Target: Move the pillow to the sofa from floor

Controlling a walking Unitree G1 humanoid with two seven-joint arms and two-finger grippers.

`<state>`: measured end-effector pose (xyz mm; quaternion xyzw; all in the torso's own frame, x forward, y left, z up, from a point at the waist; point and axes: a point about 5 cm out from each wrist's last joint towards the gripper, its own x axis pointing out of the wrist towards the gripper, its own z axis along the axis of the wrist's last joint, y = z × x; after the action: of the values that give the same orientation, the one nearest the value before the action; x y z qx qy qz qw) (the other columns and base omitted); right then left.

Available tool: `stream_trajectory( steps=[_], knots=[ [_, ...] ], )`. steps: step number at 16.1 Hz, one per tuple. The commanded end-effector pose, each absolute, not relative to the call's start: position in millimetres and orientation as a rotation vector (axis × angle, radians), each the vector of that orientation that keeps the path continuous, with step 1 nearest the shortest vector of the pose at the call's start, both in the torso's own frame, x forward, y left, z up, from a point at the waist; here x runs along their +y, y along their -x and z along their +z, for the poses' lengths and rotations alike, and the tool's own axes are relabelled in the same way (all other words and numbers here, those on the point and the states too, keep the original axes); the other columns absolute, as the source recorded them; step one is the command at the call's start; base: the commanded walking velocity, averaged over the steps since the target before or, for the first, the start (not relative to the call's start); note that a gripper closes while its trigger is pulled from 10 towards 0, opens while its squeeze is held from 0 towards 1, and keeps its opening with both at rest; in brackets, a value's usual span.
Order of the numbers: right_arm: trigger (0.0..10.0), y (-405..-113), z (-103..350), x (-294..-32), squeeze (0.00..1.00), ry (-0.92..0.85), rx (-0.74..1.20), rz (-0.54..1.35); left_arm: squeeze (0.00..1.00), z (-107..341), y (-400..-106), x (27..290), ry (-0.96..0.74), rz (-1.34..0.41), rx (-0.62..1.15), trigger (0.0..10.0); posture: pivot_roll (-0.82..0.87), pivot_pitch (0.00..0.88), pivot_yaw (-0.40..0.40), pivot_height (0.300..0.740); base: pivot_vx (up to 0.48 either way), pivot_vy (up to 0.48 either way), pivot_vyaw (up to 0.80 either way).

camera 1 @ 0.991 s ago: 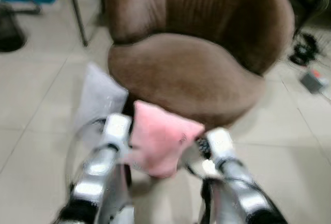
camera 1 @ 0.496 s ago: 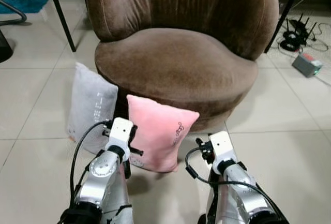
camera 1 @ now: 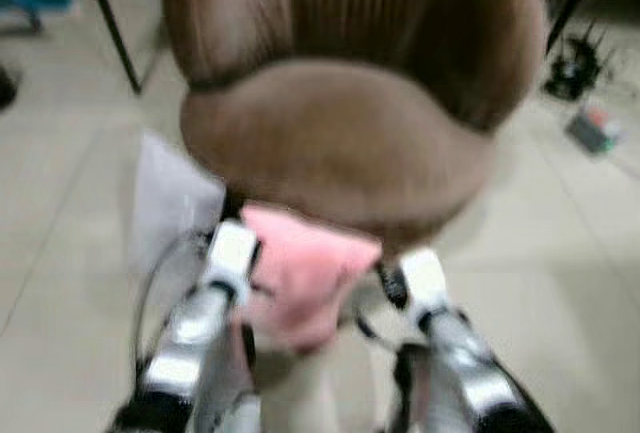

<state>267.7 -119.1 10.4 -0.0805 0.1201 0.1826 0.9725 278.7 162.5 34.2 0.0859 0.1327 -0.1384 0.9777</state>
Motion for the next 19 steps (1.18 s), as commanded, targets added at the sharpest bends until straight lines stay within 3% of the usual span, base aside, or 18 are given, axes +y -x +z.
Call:
stream_trajectory(
  steps=[1, 5, 8, 13, 17, 19],
  knots=[
    [10.0, -260, 2, -135, 0.0, 0.179, 0.285, 0.34, 0.0, 36, -280, 146, -0.166, -0.337, 0.251, 10.0, 0.09, 0.079, -0.041, 0.468, 0.48, 0.0, 0.0],
    [10.0, -259, 1, -134, 0.0, 0.175, 0.288, 0.336, 0.0, 40, -282, 141, -0.195, -0.374, 0.232, 10.0, 0.09, 0.081, -0.036, 0.468, 0.453, 0.0, 0.0],
    [10.0, -262, 3, -133, 0.0, 0.172, 0.283, 0.357, 0.0, 41, -288, 148, -0.184, -0.359, 0.257, 10.0, 0.09, 0.076, -0.031, 0.468, 0.0, 0.0, 0.0],
    [10.0, -269, 7, -139, 0.0, 0.183, 0.276, 0.358, 0.0, 39, -300, 199, -0.224, -0.363, 0.425, 10.0, 0.11, 0.069, -0.041, 0.468, 0.0, 0.0, 0.0],
    [10.0, -269, 7, -140, 0.0, 0.188, 0.279, 0.375, 0.0, 35, -299, 224, -0.237, -0.464, 0.592, 10.0, 0.11, 0.068, -0.05, 0.468, 0.0, 0.0, 0.0],
    [10.0, -269, 8, -141, 0.0, 0.192, 0.277, 0.375, 0.0, 45, -306, 236, -0.289, -0.456, 0.589, 10.0, 0.11, 0.067, -0.049, 0.468, 0.0, 0.0, 0.0]
  ],
)
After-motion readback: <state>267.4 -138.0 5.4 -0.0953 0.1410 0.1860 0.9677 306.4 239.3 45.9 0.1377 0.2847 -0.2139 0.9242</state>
